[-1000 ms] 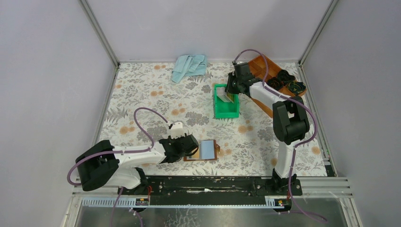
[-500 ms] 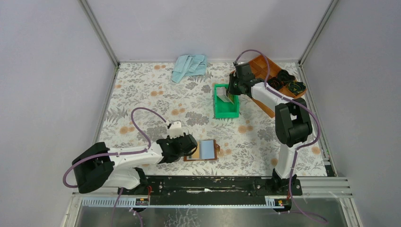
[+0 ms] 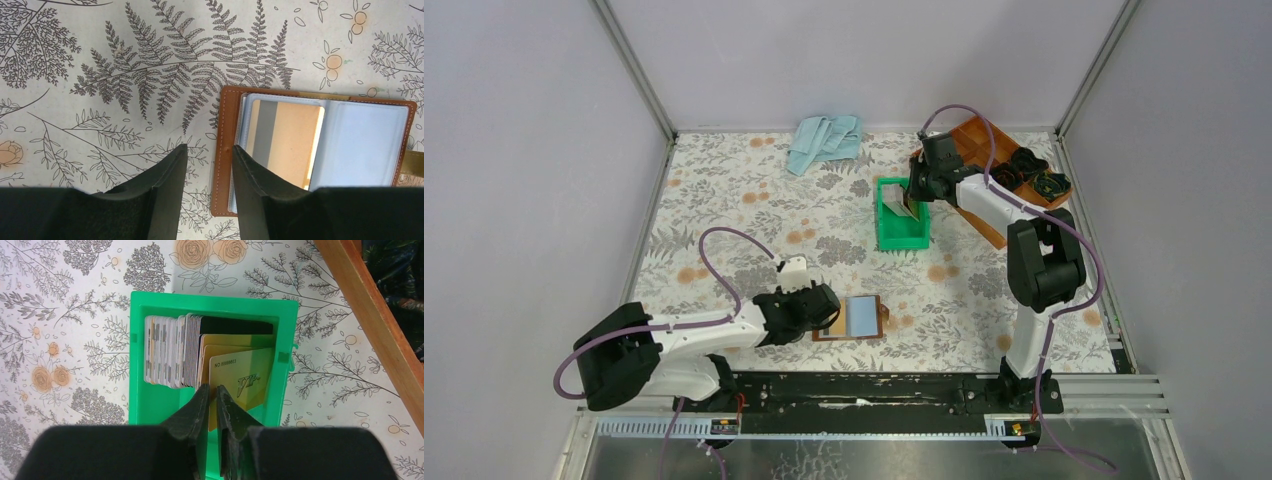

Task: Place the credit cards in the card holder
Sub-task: Pick up the credit card from the storage box.

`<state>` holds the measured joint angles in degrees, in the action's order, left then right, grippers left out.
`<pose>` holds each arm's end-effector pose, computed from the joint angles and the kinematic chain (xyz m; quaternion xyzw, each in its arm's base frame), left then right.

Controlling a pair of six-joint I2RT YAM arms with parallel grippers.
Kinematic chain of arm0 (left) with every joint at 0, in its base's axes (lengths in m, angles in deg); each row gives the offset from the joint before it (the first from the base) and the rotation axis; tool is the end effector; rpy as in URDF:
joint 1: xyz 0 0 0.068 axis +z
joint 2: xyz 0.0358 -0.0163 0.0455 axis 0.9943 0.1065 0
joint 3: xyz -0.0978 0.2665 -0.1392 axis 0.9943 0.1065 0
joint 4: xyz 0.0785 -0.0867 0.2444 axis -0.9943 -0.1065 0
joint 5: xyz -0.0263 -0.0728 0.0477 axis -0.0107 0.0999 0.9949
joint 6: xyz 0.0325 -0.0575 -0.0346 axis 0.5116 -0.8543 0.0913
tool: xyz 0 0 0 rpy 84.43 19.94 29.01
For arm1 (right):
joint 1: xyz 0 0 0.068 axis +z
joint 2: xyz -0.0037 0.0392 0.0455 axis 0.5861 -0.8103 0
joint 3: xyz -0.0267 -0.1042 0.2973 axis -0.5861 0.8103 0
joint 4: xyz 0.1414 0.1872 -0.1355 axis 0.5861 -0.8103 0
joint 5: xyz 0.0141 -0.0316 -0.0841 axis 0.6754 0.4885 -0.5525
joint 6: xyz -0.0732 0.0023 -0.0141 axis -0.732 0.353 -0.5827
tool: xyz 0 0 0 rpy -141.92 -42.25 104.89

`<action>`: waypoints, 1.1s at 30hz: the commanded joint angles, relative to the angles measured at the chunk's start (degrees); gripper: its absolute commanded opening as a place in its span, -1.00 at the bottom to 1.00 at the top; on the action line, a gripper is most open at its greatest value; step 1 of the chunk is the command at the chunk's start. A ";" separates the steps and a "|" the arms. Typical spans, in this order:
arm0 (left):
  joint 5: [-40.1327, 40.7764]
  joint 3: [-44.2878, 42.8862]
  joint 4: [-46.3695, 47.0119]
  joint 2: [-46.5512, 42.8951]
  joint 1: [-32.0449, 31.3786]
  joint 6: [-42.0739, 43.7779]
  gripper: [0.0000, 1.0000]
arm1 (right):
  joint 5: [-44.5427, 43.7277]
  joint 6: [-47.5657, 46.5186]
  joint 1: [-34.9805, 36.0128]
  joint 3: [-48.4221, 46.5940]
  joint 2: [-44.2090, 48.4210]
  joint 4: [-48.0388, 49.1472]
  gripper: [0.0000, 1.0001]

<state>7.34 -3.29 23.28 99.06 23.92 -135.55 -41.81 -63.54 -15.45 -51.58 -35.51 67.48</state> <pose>0.1337 -0.1650 0.1720 -0.0819 0.9395 -0.0419 0.3300 0.4511 0.1726 0.2477 -0.0349 0.9052 0.1670 0.3892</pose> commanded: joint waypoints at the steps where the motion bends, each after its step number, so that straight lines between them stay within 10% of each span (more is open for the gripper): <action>1: 2.90 -0.94 -1.91 -0.88 -0.31 -0.59 -0.09 | -2.36 -1.40 0.15 -0.96 3.58 -1.49 -0.75; 33: 4.25 -2.10 -1.12 -1.09 -0.44 0.04 -0.03 | -17.12 -9.05 3.98 -6.13 2.04 -10.86 -1.00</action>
<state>7.93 -3.34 22.75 98.62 23.85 -135.50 -57.07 -71.65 -12.18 -56.72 -35.64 56.81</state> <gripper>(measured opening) 0.479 0.011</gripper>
